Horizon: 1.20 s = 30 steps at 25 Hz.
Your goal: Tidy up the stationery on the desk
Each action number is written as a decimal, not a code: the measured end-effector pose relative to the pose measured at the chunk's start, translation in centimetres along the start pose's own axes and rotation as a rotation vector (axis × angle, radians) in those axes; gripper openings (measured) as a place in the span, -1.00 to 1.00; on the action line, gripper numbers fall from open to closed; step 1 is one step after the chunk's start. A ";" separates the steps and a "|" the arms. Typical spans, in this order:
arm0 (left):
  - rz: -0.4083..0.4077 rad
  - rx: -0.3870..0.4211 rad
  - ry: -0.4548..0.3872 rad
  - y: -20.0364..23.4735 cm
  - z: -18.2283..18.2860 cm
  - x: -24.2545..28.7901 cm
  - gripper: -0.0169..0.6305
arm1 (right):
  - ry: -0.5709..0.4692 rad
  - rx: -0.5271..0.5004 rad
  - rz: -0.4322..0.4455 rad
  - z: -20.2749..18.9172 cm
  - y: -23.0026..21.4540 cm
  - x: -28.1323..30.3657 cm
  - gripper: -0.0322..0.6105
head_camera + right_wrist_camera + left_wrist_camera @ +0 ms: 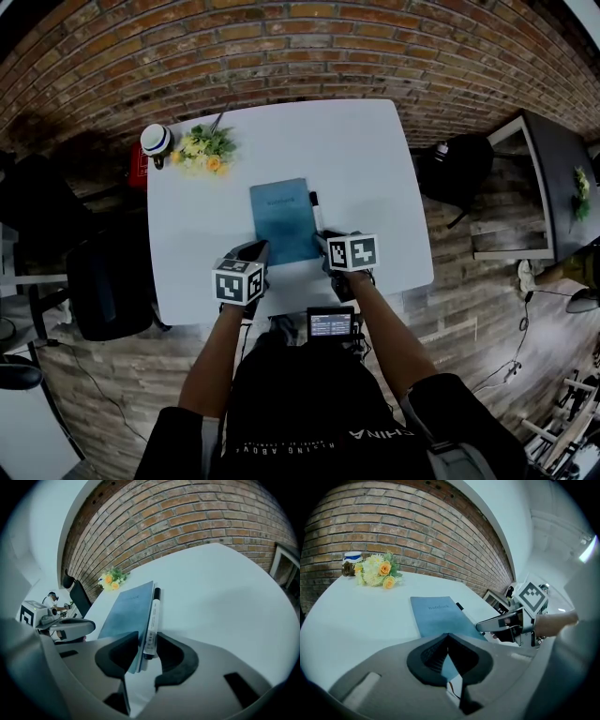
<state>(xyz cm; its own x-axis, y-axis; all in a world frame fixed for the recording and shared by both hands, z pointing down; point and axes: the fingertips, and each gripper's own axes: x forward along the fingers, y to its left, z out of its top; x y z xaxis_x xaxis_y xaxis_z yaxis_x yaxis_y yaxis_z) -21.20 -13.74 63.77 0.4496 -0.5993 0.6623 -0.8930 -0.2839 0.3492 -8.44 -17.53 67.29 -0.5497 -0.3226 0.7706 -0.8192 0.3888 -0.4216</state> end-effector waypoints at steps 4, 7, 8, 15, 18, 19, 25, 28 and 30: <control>-0.002 0.001 -0.005 -0.1 0.0 -0.3 -0.91 | 0.007 -0.026 0.003 -0.3 0.0 -0.4 -0.46; -0.005 0.002 -0.012 -0.1 0.1 -0.6 -0.91 | 0.003 -0.055 -0.001 -0.3 -0.2 -0.8 -0.42; -0.009 0.001 -0.016 -0.2 0.0 -0.8 -0.91 | 0.000 -0.064 -0.003 -0.3 -0.2 -0.9 -0.41; -0.057 0.012 -0.070 -0.6 0.0 -2.9 -0.91 | -0.059 -0.119 -0.020 -0.6 -0.1 -3.5 -0.38; -0.103 0.028 -0.104 -1.3 0.1 -4.2 -0.91 | -0.133 -0.167 -0.037 -0.2 0.8 -5.7 -0.53; -0.122 0.034 -0.117 -1.6 0.0 -4.7 -0.91 | -0.166 -0.182 -0.036 -0.1 1.3 -6.5 -0.61; -0.223 0.089 -0.156 -3.7 -1.1 -7.5 -0.91 | -0.307 -0.213 -0.023 -0.4 4.7 -11.3 -0.87; -0.238 0.113 -0.178 -5.0 -1.6 -8.5 -0.91 | -0.336 -0.262 -0.012 -1.0 6.0 -13.2 -0.87; -0.241 0.128 -0.197 -6.1 -1.9 -9.1 -0.91 | -0.346 -0.313 -0.009 -1.4 6.6 -14.4 -0.87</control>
<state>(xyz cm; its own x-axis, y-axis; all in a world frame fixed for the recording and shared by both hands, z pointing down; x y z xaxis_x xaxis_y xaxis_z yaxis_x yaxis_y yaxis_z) -19.76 -5.11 56.88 0.6463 -0.6332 0.4258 -0.7627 -0.5193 0.3854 -5.68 -9.12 54.13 -0.6084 -0.5756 0.5463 -0.7647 0.6093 -0.2097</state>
